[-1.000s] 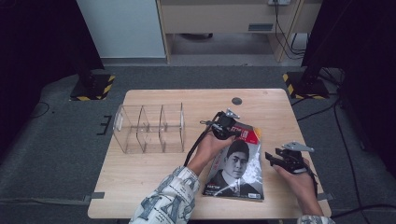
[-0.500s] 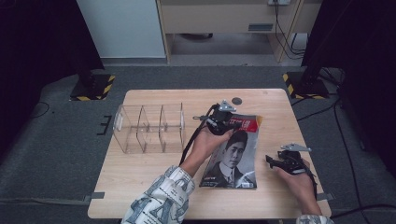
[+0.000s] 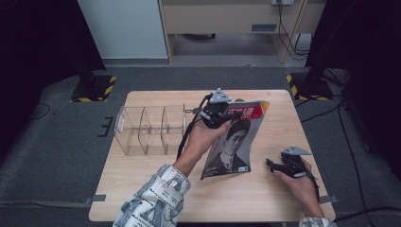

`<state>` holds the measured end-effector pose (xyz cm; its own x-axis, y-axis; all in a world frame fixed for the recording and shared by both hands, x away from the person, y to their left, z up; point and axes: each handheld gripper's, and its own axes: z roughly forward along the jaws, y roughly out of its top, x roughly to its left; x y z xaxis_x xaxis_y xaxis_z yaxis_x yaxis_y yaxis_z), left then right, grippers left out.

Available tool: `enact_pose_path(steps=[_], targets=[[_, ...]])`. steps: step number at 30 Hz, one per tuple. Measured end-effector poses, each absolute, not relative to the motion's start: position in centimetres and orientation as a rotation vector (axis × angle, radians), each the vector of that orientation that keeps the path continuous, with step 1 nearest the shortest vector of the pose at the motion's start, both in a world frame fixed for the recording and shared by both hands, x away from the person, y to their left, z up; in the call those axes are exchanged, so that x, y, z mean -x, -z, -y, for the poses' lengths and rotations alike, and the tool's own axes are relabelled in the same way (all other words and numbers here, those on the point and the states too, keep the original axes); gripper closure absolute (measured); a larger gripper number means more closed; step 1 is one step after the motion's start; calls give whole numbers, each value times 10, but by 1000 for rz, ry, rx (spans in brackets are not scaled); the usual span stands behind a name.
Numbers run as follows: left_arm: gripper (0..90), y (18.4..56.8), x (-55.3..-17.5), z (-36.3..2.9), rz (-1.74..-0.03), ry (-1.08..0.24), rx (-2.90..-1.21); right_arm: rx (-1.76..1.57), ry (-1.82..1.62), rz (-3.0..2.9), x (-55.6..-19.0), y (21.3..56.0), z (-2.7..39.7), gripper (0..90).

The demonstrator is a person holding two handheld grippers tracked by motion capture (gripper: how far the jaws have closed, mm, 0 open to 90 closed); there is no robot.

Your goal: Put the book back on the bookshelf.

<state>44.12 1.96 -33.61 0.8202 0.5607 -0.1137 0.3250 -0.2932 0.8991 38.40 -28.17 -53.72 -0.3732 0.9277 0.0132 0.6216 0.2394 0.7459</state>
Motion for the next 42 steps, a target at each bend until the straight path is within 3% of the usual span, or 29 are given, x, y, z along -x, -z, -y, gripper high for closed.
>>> enact_pose_path(steps=[16,42], targets=[[869,305,-436,-43,-664,-317,-1843,-1405,-935,-2092,-385,538,279,263],[868,298,-408,-72,-648,-284,-1803,-1410,-937,-2097,-383,538,273,228]])
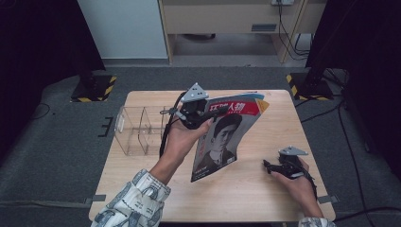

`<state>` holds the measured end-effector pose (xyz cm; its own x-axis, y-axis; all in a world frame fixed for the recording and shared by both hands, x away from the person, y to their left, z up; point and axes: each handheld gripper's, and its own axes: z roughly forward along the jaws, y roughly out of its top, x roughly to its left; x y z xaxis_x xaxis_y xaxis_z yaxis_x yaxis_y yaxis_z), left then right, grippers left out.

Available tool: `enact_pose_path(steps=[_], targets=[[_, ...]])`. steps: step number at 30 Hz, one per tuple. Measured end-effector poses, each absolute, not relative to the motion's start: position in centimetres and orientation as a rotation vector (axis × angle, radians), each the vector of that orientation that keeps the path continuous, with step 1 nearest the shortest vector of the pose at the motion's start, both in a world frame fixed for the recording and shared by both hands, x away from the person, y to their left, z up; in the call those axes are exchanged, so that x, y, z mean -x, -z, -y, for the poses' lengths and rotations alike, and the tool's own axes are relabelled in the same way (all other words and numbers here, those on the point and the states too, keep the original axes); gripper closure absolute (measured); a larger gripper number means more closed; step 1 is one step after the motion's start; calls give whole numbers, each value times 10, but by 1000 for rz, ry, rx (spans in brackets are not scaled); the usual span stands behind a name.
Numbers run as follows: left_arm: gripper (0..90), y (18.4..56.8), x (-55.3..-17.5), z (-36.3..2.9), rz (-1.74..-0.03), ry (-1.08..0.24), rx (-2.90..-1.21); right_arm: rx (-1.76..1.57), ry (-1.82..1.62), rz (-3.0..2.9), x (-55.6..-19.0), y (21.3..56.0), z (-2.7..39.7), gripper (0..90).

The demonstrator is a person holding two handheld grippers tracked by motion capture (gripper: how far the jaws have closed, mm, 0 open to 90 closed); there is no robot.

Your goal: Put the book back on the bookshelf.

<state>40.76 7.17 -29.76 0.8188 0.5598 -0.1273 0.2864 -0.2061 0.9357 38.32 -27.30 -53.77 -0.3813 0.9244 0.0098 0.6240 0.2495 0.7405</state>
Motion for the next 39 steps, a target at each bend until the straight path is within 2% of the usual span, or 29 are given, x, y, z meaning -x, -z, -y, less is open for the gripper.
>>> enact_pose_path(steps=[39], targets=[[869,297,-375,-117,-618,-276,-1783,-1398,-930,-2105,-383,538,272,209]])
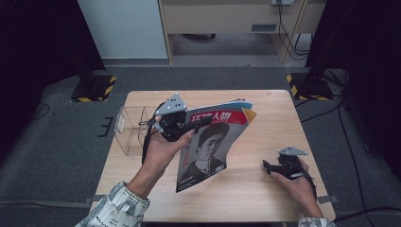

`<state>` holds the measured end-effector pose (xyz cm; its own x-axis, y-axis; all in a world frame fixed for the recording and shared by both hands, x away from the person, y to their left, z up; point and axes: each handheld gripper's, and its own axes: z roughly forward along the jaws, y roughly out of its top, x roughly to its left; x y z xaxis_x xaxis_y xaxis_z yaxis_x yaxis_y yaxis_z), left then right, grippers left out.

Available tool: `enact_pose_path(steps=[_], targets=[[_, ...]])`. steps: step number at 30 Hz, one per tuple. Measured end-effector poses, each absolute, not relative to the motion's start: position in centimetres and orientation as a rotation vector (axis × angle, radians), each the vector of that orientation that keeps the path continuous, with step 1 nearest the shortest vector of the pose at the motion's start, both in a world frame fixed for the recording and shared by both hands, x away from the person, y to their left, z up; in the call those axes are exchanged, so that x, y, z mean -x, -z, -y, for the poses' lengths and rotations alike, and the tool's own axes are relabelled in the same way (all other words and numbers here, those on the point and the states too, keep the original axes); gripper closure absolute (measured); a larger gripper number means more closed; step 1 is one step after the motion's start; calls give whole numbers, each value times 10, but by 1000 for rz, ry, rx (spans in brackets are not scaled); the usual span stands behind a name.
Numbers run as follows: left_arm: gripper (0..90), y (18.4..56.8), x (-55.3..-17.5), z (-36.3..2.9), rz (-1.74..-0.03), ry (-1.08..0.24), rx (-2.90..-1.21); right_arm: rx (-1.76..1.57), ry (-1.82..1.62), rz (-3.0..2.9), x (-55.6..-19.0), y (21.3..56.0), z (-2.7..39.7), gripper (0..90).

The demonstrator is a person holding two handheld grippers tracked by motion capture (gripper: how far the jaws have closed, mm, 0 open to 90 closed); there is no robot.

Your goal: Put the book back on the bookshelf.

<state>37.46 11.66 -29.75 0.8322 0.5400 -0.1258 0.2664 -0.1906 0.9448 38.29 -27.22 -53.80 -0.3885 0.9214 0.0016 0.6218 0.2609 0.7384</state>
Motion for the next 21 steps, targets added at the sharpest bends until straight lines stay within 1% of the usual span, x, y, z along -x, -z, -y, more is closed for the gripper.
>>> enact_pose_path(steps=[21], targets=[[868,303,-364,-144,-631,-274,-1769,-1408,-926,-2099,-382,538,271,207]])
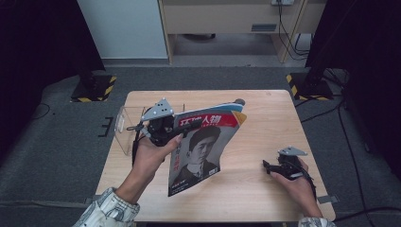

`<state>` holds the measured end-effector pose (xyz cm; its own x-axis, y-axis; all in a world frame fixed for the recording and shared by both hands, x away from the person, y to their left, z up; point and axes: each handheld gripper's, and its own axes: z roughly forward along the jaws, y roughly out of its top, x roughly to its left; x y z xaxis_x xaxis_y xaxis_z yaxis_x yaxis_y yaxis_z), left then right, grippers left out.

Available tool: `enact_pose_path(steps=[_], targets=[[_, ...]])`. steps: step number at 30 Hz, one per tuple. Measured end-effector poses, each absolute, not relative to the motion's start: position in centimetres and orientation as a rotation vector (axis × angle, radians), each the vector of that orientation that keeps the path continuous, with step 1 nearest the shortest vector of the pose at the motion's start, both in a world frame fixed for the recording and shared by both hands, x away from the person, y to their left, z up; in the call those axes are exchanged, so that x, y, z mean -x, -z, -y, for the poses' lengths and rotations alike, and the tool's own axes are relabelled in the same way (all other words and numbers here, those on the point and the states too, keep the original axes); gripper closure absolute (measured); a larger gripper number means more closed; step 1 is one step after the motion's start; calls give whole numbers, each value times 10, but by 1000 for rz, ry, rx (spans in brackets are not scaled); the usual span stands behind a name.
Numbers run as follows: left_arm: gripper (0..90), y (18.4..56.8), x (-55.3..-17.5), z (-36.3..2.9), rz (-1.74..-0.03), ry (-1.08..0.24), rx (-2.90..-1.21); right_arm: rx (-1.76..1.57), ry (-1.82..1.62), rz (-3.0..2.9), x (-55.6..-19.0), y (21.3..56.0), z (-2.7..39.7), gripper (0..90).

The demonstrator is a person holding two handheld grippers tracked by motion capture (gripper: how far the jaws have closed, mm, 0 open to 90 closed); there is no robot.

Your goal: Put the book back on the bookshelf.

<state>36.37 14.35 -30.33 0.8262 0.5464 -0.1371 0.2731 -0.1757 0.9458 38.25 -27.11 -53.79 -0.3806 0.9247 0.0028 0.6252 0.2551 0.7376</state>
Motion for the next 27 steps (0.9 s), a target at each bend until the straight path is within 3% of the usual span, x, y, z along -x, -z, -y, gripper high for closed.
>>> enact_pose_path(steps=[27], targets=[[868,306,-340,-212,-686,-321,-1715,-1411,-926,-2102,-382,538,271,205]])
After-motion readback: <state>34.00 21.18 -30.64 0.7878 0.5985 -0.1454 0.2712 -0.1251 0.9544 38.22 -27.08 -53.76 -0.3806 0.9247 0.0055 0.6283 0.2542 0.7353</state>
